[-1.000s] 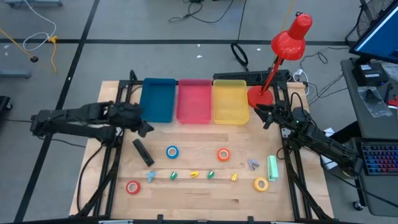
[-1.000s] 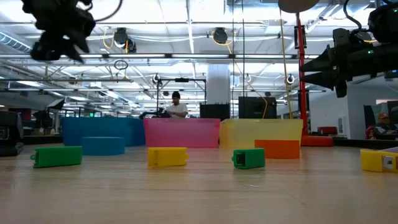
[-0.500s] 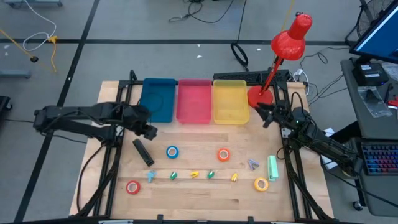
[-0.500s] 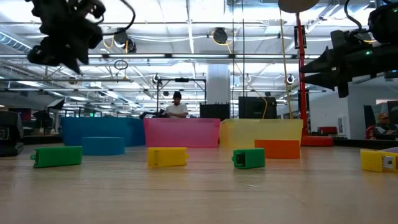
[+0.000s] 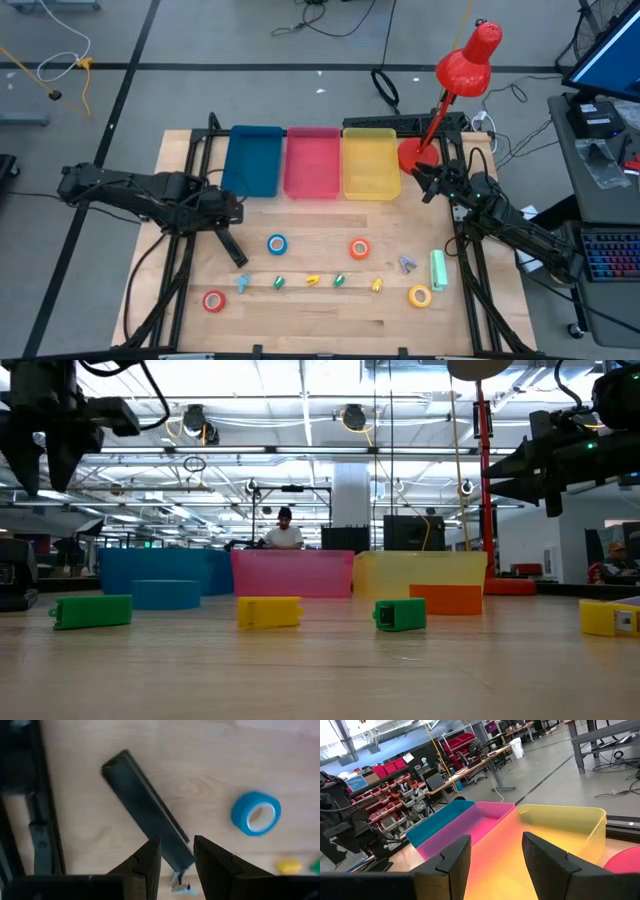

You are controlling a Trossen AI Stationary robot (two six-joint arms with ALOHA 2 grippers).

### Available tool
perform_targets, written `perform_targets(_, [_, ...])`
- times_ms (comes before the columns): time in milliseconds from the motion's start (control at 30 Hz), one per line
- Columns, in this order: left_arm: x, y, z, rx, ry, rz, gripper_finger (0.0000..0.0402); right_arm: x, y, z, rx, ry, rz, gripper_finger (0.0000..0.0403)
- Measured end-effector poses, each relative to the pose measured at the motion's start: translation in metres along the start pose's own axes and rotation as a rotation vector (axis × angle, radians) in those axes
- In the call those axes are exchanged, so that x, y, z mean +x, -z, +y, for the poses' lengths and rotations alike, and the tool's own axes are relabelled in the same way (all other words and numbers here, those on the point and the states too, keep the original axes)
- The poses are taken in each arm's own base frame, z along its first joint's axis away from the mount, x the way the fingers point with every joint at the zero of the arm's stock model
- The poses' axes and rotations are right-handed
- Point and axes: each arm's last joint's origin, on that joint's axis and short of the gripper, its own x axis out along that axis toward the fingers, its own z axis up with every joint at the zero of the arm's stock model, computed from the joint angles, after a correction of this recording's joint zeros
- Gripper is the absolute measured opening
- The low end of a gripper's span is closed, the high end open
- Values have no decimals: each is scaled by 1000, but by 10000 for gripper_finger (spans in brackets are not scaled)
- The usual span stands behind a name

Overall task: Pick and place Stapler, Stapler remover, tape
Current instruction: Put the black stapler into the yellow bin

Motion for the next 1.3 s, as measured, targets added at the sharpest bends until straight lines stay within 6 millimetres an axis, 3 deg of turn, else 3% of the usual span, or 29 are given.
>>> perform_targets(533, [0, 0, 12, -233, -101, -81, 118, 0, 0, 0, 0, 0, 0, 171])
perform_targets(1167, [14, 5, 0, -169, -232, -23, 118, 0, 0, 0, 0, 0, 0, 171])
perform_targets(1300, [14, 5, 1, -188, -234, -27, 135, 0, 0, 0, 0, 0, 0, 171])
